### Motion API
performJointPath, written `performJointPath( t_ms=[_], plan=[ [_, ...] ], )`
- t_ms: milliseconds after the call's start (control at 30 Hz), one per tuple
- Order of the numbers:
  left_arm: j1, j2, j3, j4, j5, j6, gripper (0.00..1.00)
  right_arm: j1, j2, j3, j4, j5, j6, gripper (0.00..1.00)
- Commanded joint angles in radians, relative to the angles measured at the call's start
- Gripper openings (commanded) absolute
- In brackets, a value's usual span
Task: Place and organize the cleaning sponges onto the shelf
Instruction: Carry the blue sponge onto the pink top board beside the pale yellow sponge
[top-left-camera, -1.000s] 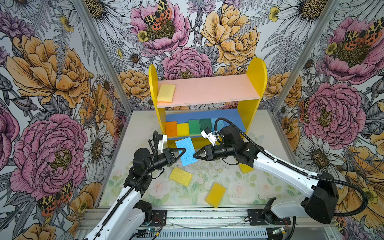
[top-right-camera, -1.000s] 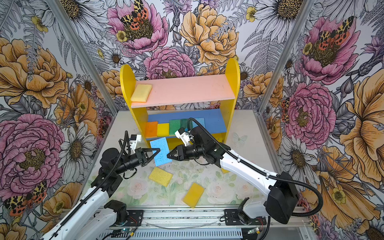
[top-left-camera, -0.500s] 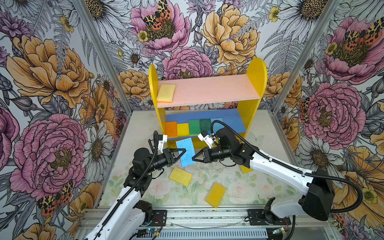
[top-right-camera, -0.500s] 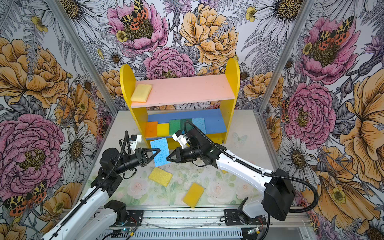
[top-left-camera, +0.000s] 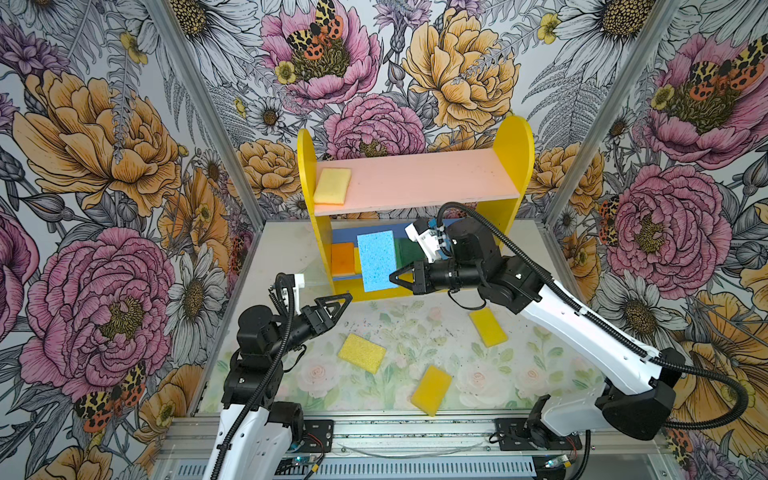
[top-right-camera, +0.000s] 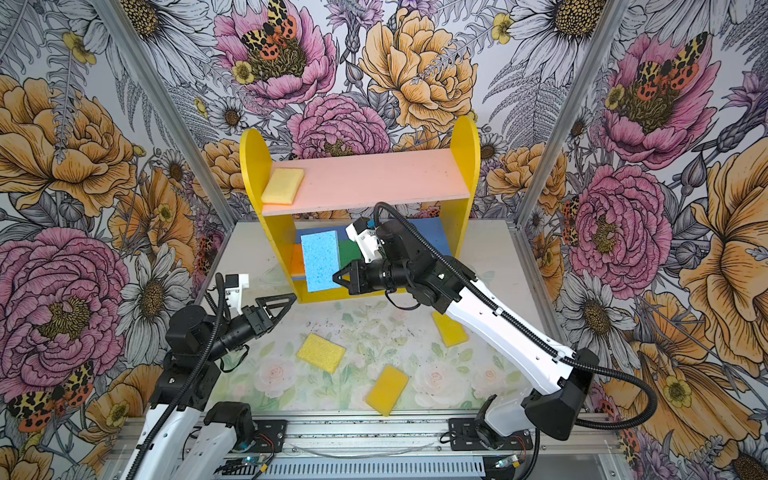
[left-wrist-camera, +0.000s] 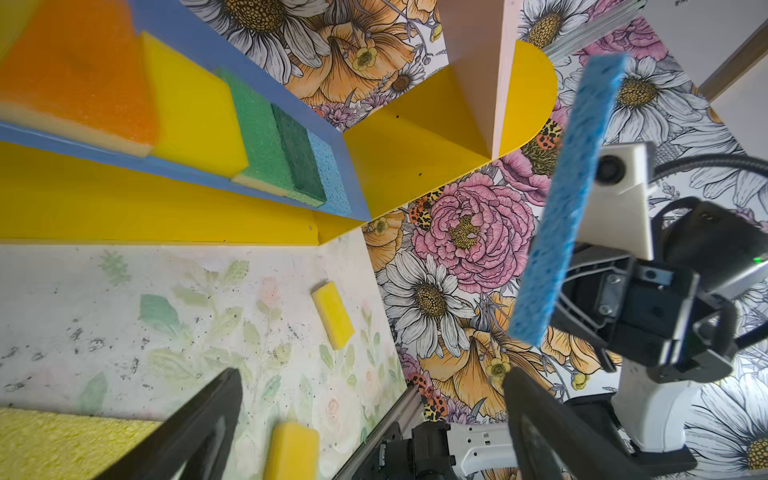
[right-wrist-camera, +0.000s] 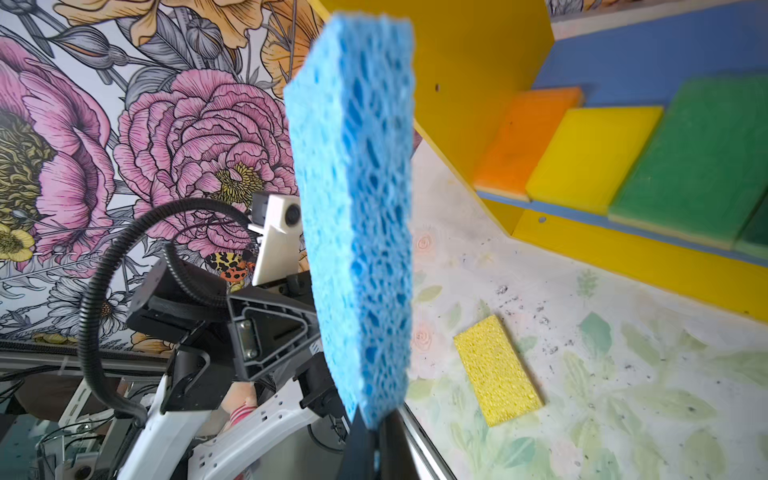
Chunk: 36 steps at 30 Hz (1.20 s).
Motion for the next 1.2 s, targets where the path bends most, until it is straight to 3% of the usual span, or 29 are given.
performJointPath(
  t_ms=[0, 133, 433, 733, 800, 933, 1167],
  plan=[
    [0.002, -0.008, 0.017, -0.157, -0.058, 0.118, 0.99, -0.013, 0.090, 0.153, -0.088, 0.061, -0.049, 0.00],
    [0.003, 0.002, 0.029, -0.231, -0.064, 0.186, 0.99, -0.057, 0.228, 0.385, -0.124, 0.088, -0.053, 0.00],
    [-0.009, 0.002, 0.033, -0.238, -0.049, 0.193, 0.99, -0.129, 0.541, 0.851, -0.165, 0.069, -0.004, 0.00],
    [-0.013, 0.019, 0.032, -0.231, -0.020, 0.196, 0.99, -0.164, 0.661, 0.985, -0.165, 0.068, 0.046, 0.00],
    [-0.010, 0.023, 0.032, -0.225, -0.012, 0.196, 0.99, -0.168, 0.675, 1.000, -0.165, 0.063, 0.050, 0.07],
    [0.004, 0.033, 0.029, -0.215, 0.010, 0.194, 0.99, -0.175, 0.692, 1.022, -0.165, 0.063, 0.059, 0.33],
    [0.011, 0.033, 0.029, -0.211, 0.022, 0.193, 0.99, -0.193, 0.668, 0.993, -0.169, 0.111, 0.054, 0.48]
  ],
)
